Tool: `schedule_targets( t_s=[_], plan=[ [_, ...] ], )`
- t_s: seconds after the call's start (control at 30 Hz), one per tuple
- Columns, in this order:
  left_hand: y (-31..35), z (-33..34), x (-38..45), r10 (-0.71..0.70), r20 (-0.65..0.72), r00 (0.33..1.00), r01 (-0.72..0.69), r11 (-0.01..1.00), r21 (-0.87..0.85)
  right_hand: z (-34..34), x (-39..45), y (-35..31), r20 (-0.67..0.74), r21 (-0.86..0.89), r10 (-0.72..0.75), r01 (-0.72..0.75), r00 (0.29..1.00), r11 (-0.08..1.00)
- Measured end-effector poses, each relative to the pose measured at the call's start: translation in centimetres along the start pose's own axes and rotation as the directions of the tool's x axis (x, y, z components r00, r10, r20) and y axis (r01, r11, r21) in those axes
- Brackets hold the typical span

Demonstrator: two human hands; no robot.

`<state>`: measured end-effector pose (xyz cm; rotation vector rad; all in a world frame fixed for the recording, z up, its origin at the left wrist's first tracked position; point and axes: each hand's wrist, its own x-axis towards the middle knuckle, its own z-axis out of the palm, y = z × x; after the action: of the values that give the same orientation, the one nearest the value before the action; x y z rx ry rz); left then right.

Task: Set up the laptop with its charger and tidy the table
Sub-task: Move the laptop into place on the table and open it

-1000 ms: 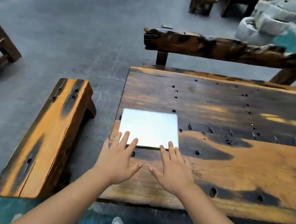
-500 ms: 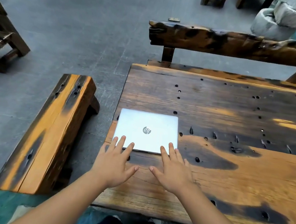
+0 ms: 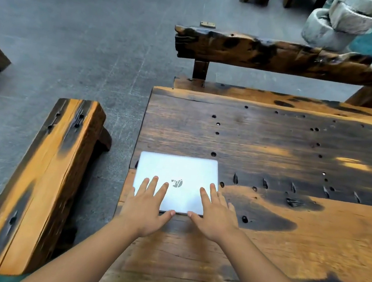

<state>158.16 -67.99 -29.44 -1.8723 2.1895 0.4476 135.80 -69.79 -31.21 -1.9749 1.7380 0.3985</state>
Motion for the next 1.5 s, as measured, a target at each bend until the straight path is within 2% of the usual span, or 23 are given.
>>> schedule_targets(
  t_s=[0.2,0.4,0.53,0.7,0.77,0.87,1.1,1.27,1.5],
  plan=[
    [-1.9,1.1,4.4,-0.030,0.101,0.994,0.033,0.999,-0.024,-0.6,3.9,0.5,0.044,0.020,0.044,-0.045,0.998,0.999],
    [-3.9,2.5,8.4,-0.117,0.229,0.966,0.140,0.986,-0.088,0.1,8.0,2.0,0.132,0.119,0.121,-0.137,0.984,0.983],
    [-4.9,3.8,10.2,-0.239,0.322,0.916,0.303,0.938,-0.166,1.3,9.8,2.9,0.169,0.155,0.176,-0.202,0.970,0.967],
    [-5.2,5.4,12.0,-0.317,0.320,0.893,0.383,0.908,-0.171,2.4,11.3,3.0,0.173,0.232,0.235,-0.271,0.956,0.934],
    [-4.6,5.8,12.4,-0.357,0.341,0.869,0.453,0.852,-0.262,2.8,11.9,2.8,0.184,0.295,0.265,-0.310,0.947,0.904],
    [-3.5,6.1,13.3,-0.409,0.381,0.829,0.554,0.695,-0.458,3.3,12.5,2.2,0.194,0.396,0.308,-0.362,0.931,0.844],
    [-4.1,6.3,14.3,-0.582,0.361,0.729,0.663,0.467,-0.585,3.2,14.0,1.8,0.148,0.538,0.440,-0.445,0.886,0.716],
    [-5.5,6.5,14.6,-0.595,0.296,0.748,0.648,0.557,-0.520,2.5,15.2,1.5,0.161,0.560,0.525,-0.515,0.836,0.649],
    [-6.3,6.1,15.8,-0.656,0.357,0.665,0.720,0.437,-0.540,1.7,16.5,1.6,0.230,0.606,0.625,-0.613,0.746,0.508]
  ],
)
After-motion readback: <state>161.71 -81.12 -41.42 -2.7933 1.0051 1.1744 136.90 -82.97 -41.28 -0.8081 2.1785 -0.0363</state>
